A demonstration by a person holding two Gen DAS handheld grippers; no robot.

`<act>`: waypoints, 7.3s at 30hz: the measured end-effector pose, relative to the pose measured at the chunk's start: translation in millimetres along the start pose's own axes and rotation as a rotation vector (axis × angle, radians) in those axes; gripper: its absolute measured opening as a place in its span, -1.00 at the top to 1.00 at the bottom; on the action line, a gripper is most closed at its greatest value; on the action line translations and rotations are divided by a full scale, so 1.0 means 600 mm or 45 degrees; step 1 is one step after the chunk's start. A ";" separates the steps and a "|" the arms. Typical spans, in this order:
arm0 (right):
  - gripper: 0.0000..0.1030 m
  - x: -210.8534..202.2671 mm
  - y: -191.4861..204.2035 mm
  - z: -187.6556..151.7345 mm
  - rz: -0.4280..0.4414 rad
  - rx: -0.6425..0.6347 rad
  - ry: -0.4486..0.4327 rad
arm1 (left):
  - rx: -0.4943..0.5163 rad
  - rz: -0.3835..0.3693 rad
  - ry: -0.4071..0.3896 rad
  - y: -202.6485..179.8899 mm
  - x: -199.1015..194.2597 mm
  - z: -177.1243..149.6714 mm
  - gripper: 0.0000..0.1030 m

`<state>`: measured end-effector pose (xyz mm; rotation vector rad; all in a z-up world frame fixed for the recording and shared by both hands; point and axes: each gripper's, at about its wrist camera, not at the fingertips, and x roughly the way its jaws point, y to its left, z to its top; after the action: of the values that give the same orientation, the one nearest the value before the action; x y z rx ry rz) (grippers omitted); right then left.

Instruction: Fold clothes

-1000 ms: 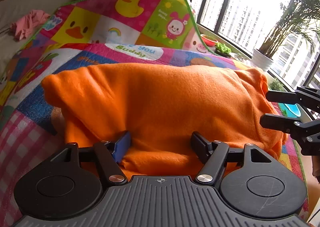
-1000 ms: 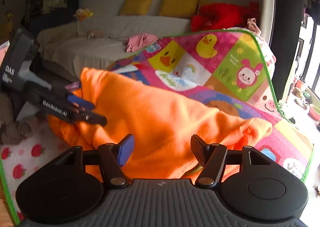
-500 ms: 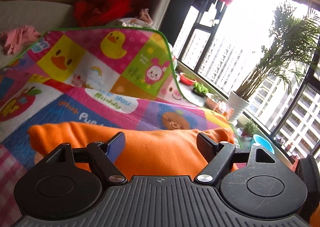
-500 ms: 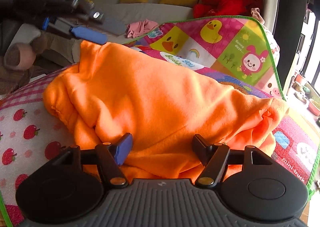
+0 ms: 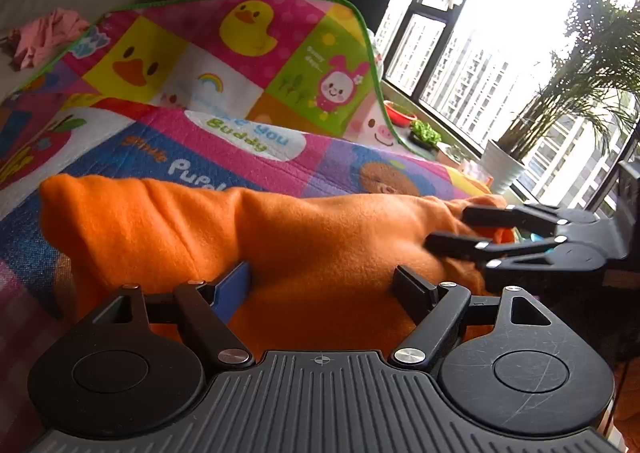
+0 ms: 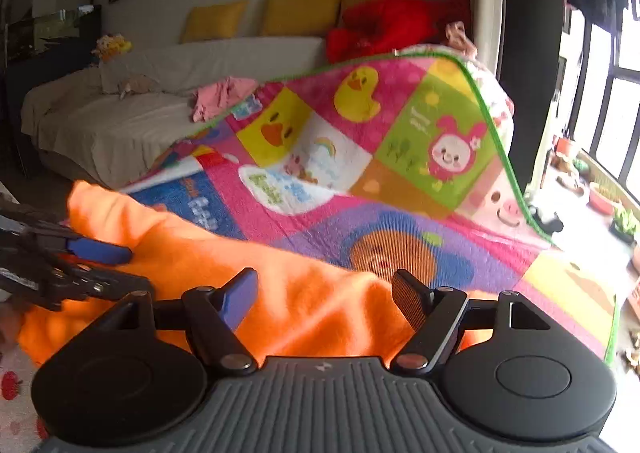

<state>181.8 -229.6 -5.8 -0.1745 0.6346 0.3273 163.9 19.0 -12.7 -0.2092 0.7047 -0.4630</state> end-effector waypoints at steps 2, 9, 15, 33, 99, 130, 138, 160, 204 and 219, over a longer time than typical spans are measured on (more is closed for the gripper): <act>-0.48 0.019 0.003 -0.018 -0.013 -0.016 0.016 | 0.003 -0.004 0.001 0.001 -0.001 -0.001 -0.61; -0.49 -0.072 0.050 -0.027 -0.010 -0.166 -0.090 | -0.064 -0.003 -0.011 0.008 -0.011 0.005 -0.61; -0.56 -0.075 0.093 -0.102 -0.006 -0.255 -0.039 | -0.245 0.123 -0.219 0.045 -0.131 0.001 -0.72; -0.59 -0.082 0.092 -0.110 -0.014 -0.208 -0.086 | -0.445 0.206 -0.100 0.063 -0.083 -0.063 -0.11; 0.64 -0.180 -0.118 0.015 0.170 0.260 -0.223 | 0.366 -0.222 -0.142 -0.203 -0.033 -0.024 -0.82; 0.69 -0.176 0.072 0.146 0.425 -0.021 -0.316 | 1.022 0.661 -0.441 -0.169 -0.070 -0.070 0.39; 0.69 -0.141 -0.025 0.022 0.328 0.226 -0.136 | 1.040 0.341 -0.274 -0.219 -0.057 -0.110 0.02; -0.01 -0.043 -0.013 -0.018 0.080 0.130 -0.049 | 0.302 0.326 -0.068 -0.056 -0.011 -0.020 -0.83; -0.99 -0.011 0.144 -0.050 -0.027 -0.287 -0.036 | 0.114 0.256 -0.138 0.021 -0.076 -0.023 -0.86; -0.15 -0.007 0.056 -0.005 0.284 0.295 -0.002 | -0.036 0.139 -0.122 0.066 -0.073 -0.025 -0.70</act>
<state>164.8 -199.9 -7.7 0.1195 0.6871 0.4651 138.5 74.3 -12.2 -0.2171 0.6256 -0.3370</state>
